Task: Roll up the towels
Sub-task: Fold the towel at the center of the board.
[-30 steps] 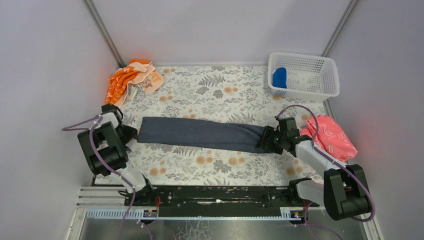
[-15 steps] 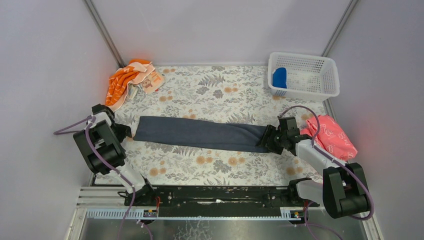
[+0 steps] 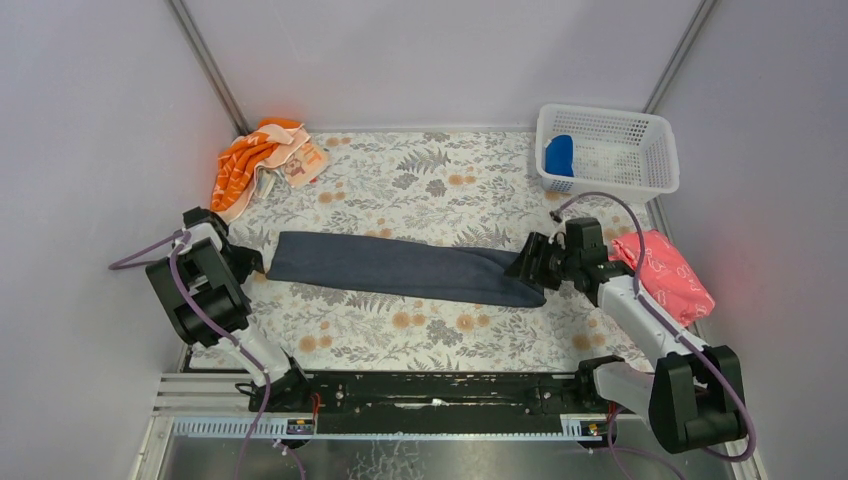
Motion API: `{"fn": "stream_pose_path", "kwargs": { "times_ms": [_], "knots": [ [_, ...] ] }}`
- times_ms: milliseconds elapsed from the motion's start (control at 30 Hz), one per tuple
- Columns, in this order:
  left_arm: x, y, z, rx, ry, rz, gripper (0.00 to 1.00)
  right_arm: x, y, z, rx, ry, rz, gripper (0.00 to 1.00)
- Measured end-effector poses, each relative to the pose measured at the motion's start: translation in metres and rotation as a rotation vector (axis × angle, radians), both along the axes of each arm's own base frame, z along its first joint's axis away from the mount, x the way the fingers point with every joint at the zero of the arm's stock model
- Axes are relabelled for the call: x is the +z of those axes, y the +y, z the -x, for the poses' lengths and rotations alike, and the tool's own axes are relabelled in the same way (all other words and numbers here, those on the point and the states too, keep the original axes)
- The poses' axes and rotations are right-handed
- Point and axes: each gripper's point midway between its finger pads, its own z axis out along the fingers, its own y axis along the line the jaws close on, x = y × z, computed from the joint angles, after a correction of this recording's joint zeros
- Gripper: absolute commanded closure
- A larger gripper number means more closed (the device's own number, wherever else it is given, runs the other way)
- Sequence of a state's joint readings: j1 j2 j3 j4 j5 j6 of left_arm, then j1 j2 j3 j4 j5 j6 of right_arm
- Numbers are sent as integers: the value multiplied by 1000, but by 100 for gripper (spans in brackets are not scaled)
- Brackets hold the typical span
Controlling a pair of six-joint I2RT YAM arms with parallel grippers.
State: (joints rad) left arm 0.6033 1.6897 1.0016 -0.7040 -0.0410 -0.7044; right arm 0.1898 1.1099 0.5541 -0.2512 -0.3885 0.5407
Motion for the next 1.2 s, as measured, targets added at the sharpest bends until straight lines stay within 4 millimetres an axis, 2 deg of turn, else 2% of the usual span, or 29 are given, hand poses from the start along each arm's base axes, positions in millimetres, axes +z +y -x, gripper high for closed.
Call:
{"fn": "stream_pose_path", "kwargs": {
  "times_ms": [133, 200, 267, 400, 500, 700, 900, 1100, 1200],
  "knots": [
    [-1, -1, 0, -6, 0, 7, 26, 27, 19, -29, 52, -114, -82, 35],
    [-1, -1, -1, -8, -1, 7, 25, 26, 24, -41, 58, -127, -98, 35],
    [-2, -1, -1, -9, 0, 7, 25, 14, 26, -48, 52, -104, -101, 35],
    [-1, -1, 0, -11, 1, 6, 25, -23, 23, -47, 22, 3, -73, 36],
    [1, 0, -2, -12, -1, 5, 25, -45, 13, -40, -21, 66, -45, 36],
    [8, 5, -9, -12, -19, -8, 24, -45, -7, -52, -112, 72, -70, 36],
    [14, 11, -13, -8, -24, -30, 22, -45, -18, -59, -156, 66, -71, 35],
    [18, 13, -15, -8, -31, -37, 22, -45, -22, -61, -169, 61, -69, 35],
    [20, 7, -19, -32, -35, -43, 22, -45, -22, -61, -165, 58, -71, 35]
  ]
}}
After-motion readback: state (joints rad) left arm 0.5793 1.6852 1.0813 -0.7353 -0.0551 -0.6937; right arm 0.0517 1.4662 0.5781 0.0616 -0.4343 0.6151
